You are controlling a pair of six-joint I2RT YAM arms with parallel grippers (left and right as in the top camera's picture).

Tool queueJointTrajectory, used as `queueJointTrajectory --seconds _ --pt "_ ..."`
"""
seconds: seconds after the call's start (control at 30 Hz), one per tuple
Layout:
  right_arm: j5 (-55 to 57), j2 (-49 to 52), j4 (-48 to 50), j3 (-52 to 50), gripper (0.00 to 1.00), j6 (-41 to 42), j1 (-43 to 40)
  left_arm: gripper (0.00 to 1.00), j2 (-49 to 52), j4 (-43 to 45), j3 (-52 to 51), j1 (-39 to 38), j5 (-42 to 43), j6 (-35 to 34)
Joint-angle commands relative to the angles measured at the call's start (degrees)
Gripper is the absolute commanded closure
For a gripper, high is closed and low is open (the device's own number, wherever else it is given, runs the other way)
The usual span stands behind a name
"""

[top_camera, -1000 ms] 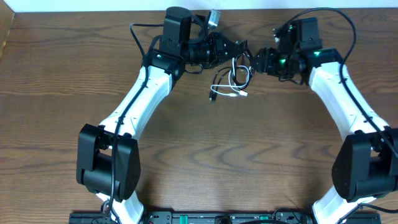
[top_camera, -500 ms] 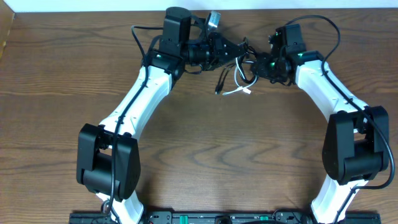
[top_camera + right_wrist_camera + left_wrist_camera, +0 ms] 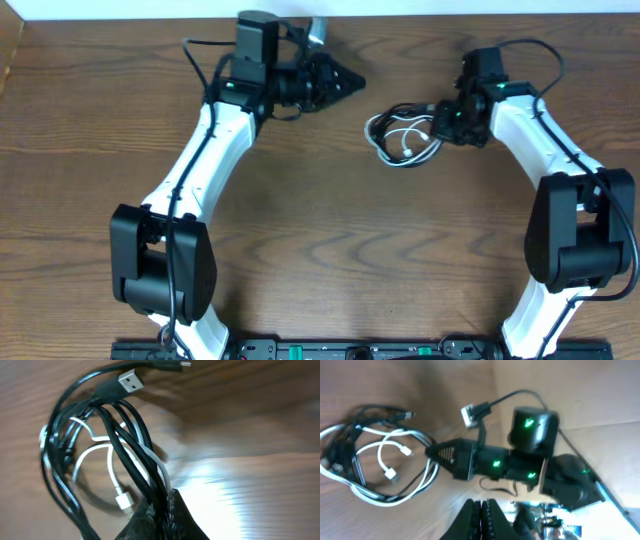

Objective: Untangle cables

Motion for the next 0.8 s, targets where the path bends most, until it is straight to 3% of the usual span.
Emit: queueJointTrajectory --seconds 0.0,0.13,0.63,0.77 --pt "-9.6 -1.4 -0.4 1.8 0.99 -3.0 1.1 0.93 -1.5 -4.1 1.0 -2.4 -7.0 9.7" --pt "-19.0 -4.9 -1.3 4.9 0.99 -2.6 0.3 0.92 -1.5 -5.0 1.0 -4.8 -7.3 15.4" --pt "-33.4 -7.0 -0.8 5.9 0.99 6.9 -5.6 0.88 -1.4 -10.7 1.0 -12.7 -9.9 30.6" --pt "-36.2 -7.0 -0.8 5.9 0.99 7.0 -5.6 0.85 -1.2 -10.3 0.9 -16.2 -20.1 32.4"
